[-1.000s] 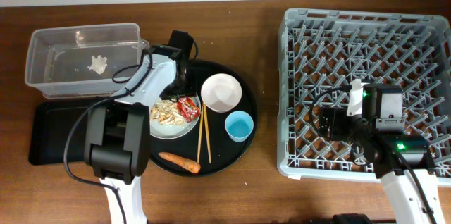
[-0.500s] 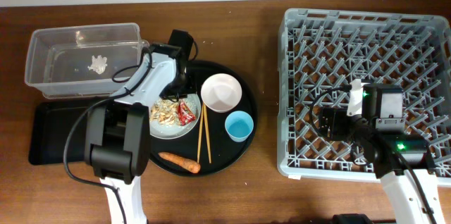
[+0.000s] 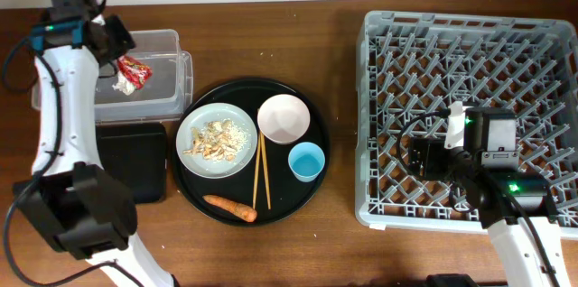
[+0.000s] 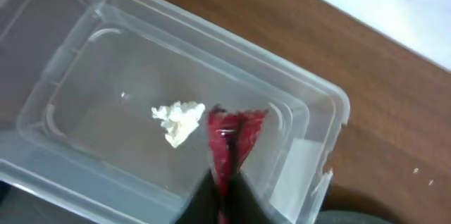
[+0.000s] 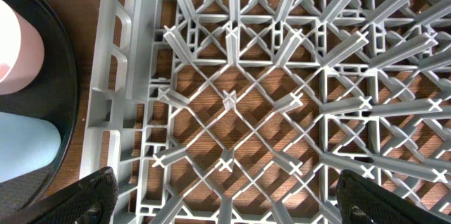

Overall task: Sort waste into correct bins and load items into the dishwasher rack
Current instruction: 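Carry the red wrapper to the clear bin and release it, then move the left gripper to the blue cup and grasp it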

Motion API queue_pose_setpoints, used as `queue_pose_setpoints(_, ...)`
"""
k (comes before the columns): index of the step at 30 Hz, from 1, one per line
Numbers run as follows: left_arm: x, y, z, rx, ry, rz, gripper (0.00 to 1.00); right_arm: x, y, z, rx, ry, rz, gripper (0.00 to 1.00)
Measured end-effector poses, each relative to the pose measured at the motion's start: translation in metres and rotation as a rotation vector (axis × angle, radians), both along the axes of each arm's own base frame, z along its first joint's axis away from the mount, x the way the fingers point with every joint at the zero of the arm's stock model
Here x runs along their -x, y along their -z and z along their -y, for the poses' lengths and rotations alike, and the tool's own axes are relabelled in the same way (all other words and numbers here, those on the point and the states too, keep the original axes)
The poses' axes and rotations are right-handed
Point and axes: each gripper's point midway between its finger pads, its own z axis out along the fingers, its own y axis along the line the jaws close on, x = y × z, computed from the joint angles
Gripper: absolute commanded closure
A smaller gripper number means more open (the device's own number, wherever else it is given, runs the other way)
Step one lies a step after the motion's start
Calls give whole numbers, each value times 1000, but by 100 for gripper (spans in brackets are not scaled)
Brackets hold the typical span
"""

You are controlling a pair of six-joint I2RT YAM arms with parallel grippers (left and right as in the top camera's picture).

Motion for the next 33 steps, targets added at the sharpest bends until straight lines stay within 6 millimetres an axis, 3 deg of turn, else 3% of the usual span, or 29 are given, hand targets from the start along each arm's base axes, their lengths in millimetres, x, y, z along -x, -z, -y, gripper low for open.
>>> queue_pose_setpoints(1,0,0,-7,-1,-12,6,81,0,0,0,0,0,0,2)
queue_pose_setpoints(3,-1,4,-11,-1,-21,1,44,0,0,0,0,0,0,2)
queue_pose_setpoints(11,13,22,-7,22,-18,-91,25,0,0,0,0,0,0,2)
queue_pose_setpoints(14,20,28,12,41,32,-137,24,0,0,0,0,0,1,2)
queue_pose_setpoints(16,34,37,48,49,117,-228,23,0,0,0,0,0,0,2)
queue_pose_setpoints(20,81,52,159,83,419,-434,22,0,0,0,0,-1,2,2)
queue_pose_setpoints(23,115,55,205,81,550,-547,21,0,0,0,1,-1,1,2)
queue_pose_setpoints(25,138,56,220,79,599,-624,21,1,1,0,0,0,-4,2)
queue_pose_setpoints(28,178,53,221,71,620,-785,21,2,2,0,0,0,-11,2)
queue_pose_setpoints(31,199,49,235,15,682,-822,21,3,2,0,0,0,-15,2)
queue_pose_setpoints(33,217,34,245,-56,713,-762,19,3,2,0,0,0,-16,2)
